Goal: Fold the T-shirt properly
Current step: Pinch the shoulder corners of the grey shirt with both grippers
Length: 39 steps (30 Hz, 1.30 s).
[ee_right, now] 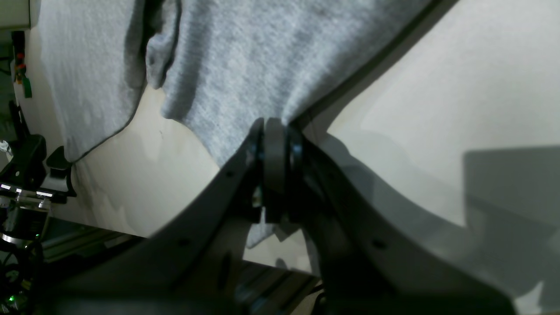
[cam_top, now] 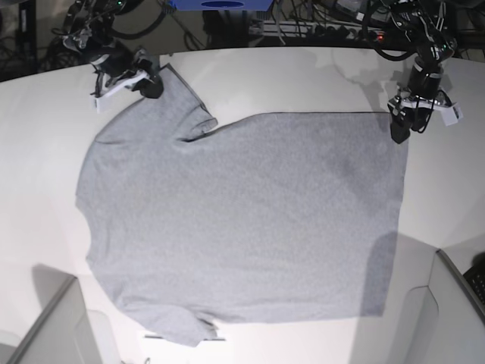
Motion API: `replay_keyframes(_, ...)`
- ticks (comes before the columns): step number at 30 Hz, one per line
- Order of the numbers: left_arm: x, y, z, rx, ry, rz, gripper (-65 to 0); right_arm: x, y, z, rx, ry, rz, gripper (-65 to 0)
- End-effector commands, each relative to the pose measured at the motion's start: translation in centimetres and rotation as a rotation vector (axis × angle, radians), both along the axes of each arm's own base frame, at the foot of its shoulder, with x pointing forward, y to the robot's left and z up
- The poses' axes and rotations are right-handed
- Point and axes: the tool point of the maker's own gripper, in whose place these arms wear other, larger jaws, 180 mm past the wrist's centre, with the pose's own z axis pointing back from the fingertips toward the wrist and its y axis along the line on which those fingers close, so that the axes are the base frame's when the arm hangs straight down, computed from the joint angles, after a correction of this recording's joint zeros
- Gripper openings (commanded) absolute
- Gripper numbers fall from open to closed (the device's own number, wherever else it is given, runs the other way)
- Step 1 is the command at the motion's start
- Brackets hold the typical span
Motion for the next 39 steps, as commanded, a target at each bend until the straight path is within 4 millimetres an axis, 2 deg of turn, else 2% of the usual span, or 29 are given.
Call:
replay_keyframes(1,-0.6,-0.8,-1.0,-0.012,0.07,-0.04,-23.4,-2.4,-0.4,-1.6,-0.05,0.119,0.032,-65.0)
replay_keyframes(4,-0.7,-1.2,-1.3,-0.022,0.089,-0.054,-26.2,-2.3,-0.6,-1.5,-0.054,0.115,0.022,-65.0)
replay_keyframes(11,-0.7,-1.0,-1.2,-0.017,0.09,-0.055,-62.4,-1.6,-1.1,-1.3,-0.07,0.077,-0.006,-65.0)
replay_keyframes(12,-0.8,-1.0,-1.2,-0.017,0.091,-0.056,-65.0,-1.6,-1.1,-1.3,-0.071,0.076,-0.006,-65.0)
replay_keyframes(20,-1.0,-0.9,-1.1,-0.003,0.096,-0.069,-65.0,-1.8,-1.2,-1.3,-0.074,0.078,-0.005,-65.0)
replay_keyframes(23,-2.0,-0.8,-1.5,-0.003,0.118,-0.066,-65.0,-2.4,-1.3,-1.1,-0.083,0.082,-0.003,-65.0)
replay_keyframes(25,-2.1,-0.6,-1.0,0.018,0.115,-0.074,-65.0,-2.5,-1.6,-0.5,-0.101,0.071,0.002,-65.0)
replay_keyframes(31,-4.0,-0.6,0.4,0.079,0.129,-0.105,-65.0,-3.3,-2.2,1.2,-0.15,0.047,0.016,-65.0)
replay_keyframes(39,-6.1,-0.8,1.6,0.131,0.154,-0.141,-65.0,-4.8,-2.2,1.3,-0.16,0.072,0.024,-65.0)
